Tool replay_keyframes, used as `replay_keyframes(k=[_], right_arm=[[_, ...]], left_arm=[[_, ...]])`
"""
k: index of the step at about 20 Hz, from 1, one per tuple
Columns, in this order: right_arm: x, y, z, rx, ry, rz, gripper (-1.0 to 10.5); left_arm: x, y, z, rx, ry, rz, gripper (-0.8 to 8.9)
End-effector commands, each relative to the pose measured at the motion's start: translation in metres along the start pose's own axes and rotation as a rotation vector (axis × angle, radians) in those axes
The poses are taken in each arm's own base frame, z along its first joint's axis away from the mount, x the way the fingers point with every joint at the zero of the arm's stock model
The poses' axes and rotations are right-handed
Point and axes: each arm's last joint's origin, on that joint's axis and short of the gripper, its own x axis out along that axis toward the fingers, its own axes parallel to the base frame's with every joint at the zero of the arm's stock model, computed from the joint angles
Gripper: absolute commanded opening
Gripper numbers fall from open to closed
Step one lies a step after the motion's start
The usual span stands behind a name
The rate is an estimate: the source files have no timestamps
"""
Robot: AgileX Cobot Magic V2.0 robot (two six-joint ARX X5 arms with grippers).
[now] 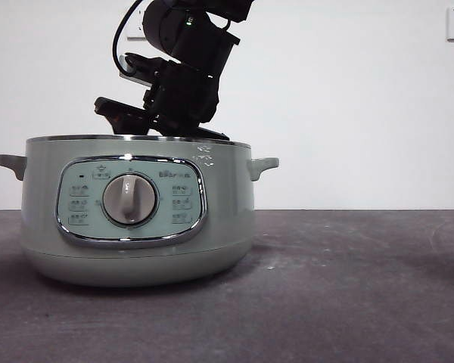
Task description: Pick up the potato,open the lid,put the potato in the pot,close the lid
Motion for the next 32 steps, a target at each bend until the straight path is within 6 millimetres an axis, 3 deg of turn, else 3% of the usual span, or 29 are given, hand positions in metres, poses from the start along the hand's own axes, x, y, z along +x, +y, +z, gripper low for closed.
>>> replay_keyframes(k=[1,3,5,10,15,19,25,32], right_arm=[[0.012,0.001,-0.005,-0.002,0.033,0.001,4.8],[0.002,0.001,-0.004,0.004,0.036,-0.002,4.8],[-0.022,0.003,-0.003,0.004,0.033,-0.001,4.7],[-0.119,0.012,-0.003,-0.004,-0.049,-0.005,4.7],[-0.236,0.022,-0.021,-0.018,-0.262,-0.018,4.7],[-0.295,0.024,-0.044,-0.005,-0.377,-0.116,4.7],[-0.339,0.028,-0.073,-0.004,-0.417,-0.128,4.7],[-0.346,0.028,-0.086,0.010,-0.364,-0.129,4.7]], left_arm=[[-0.007,0.002,0.007,-0.023,-0.073,0.008,-0.09],[-0.007,0.002,0.007,-0.022,-0.068,0.022,-0.09],[-0.007,0.002,0.007,-0.024,-0.073,0.023,-0.09],[0.009,-0.002,0.015,-0.028,-0.090,0.022,-0.09],[0.068,-0.018,0.023,-0.012,-0.028,-0.035,-0.09],[0.125,-0.034,0.021,-0.006,0.026,-0.118,-0.09],[0.193,-0.057,-0.001,-0.036,0.135,-0.180,-0.09],[0.237,-0.074,-0.028,-0.021,0.233,-0.208,-0.09]])
